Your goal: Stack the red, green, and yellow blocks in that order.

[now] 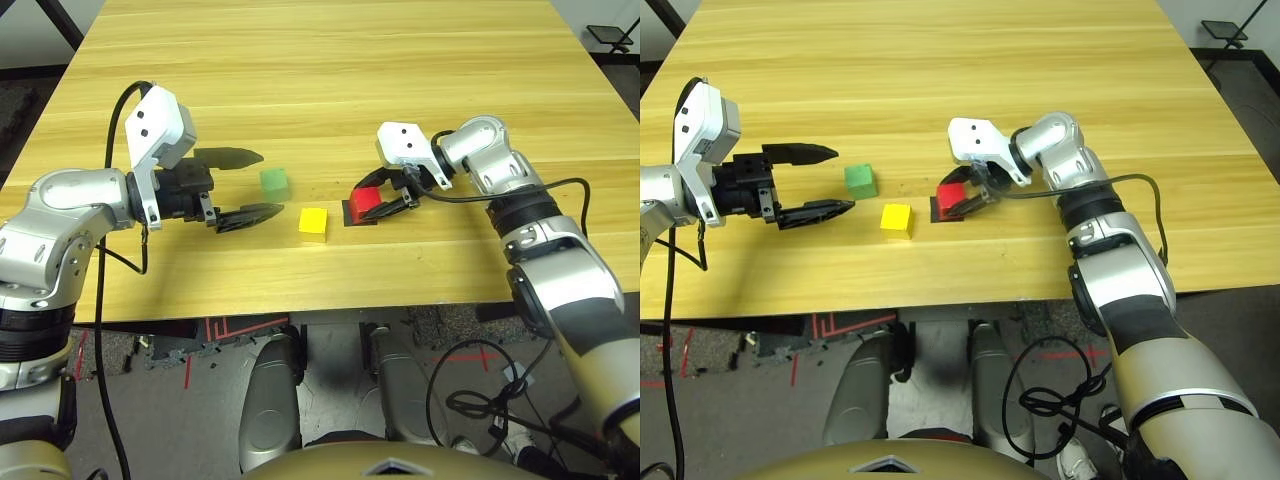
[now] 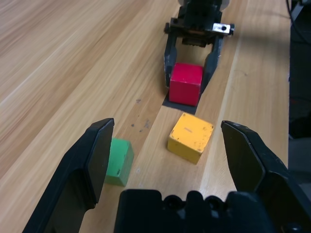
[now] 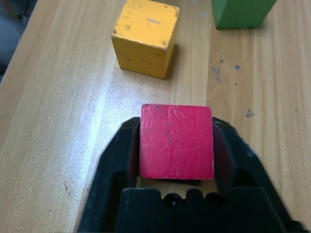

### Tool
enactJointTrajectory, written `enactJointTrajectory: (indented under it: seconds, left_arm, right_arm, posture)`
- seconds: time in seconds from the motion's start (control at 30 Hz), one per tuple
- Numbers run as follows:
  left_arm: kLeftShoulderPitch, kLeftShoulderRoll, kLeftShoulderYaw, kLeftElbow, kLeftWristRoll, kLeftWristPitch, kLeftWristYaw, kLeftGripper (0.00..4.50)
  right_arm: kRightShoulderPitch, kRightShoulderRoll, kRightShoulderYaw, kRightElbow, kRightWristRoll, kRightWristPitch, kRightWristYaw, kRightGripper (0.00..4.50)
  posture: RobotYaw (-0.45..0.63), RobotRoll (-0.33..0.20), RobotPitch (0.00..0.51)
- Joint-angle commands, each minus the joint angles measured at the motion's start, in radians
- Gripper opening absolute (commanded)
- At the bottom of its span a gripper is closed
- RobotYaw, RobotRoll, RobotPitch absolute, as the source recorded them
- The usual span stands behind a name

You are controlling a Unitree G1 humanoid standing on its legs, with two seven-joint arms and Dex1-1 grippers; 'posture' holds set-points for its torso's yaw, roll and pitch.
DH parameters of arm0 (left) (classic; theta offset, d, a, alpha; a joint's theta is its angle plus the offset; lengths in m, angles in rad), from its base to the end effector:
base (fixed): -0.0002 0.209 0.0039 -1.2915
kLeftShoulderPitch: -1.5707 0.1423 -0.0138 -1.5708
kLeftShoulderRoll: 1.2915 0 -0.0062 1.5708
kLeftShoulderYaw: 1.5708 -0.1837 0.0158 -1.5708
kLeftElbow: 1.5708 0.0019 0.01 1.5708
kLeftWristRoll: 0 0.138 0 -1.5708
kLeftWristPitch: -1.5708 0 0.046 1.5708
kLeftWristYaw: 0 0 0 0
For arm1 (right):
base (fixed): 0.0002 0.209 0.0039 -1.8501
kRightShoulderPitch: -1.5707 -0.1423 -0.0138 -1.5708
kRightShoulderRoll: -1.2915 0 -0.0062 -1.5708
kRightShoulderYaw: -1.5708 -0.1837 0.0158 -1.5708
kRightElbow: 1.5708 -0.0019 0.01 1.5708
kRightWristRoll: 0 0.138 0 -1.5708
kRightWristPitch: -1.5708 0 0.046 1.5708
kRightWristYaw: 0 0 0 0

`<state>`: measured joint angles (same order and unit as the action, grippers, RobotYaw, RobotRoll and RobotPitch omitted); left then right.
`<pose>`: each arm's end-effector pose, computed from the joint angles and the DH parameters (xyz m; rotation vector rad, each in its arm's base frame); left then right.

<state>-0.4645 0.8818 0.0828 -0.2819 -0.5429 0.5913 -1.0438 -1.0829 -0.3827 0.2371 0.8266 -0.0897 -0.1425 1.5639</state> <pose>0.2420 0.2470 0.2365 0.4261 0.0644 -1.0866 0.3633 -0.1556 0.2130 -0.7899 0.1866 1.6093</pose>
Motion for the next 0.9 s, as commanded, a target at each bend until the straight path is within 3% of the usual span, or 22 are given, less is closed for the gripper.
enactJointTrajectory:
  seconds: [0.03,0.1,0.13,0.43,0.6,0.9]
  left_arm:
    - [-0.016,0.018,-0.036,0.041,0.051,-0.041,-0.023,4.5]
    - [-0.048,0.018,-0.064,0.087,0.083,-0.072,-0.048,4.5]
    - [-0.065,0.014,-0.077,0.112,0.099,-0.092,-0.059,4.5]
    - [-0.288,-0.089,-0.22,0.452,0.239,-0.306,-0.206,4.5]
    - [-0.351,-0.138,-0.262,0.604,0.286,-0.368,-0.276,4.5]
    - [-0.442,-0.212,-0.282,0.856,0.375,-0.493,-0.327,4.5]
  right_arm:
    - [0.011,-0.006,-0.008,-0.004,0.05,-0.026,0.034,3.74]
    - [-0.011,-0.024,-0.015,0.01,0.085,-0.036,0.048,4.44]
    - [-0.022,-0.034,-0.018,0.015,0.104,-0.032,0.051,4.48]
    - [-0.061,-0.212,0.04,-0.023,0.295,-0.005,0.051,4.48]
    - [-0.034,-0.262,0.004,-0.087,0.309,0.056,0.051,4.48]
    - [0.101,-0.334,-0.079,-0.375,0.347,0.259,0.006,4.48]
  posture:
    - [0.41,-0.043,0.227]
    - [0.4,-0.043,0.227]
    - [0.39,-0.044,0.227]
    - [0.29,-0.049,0.221]
    - [0.22,-0.048,0.216]
    - [0.14,-0.051,0.214]
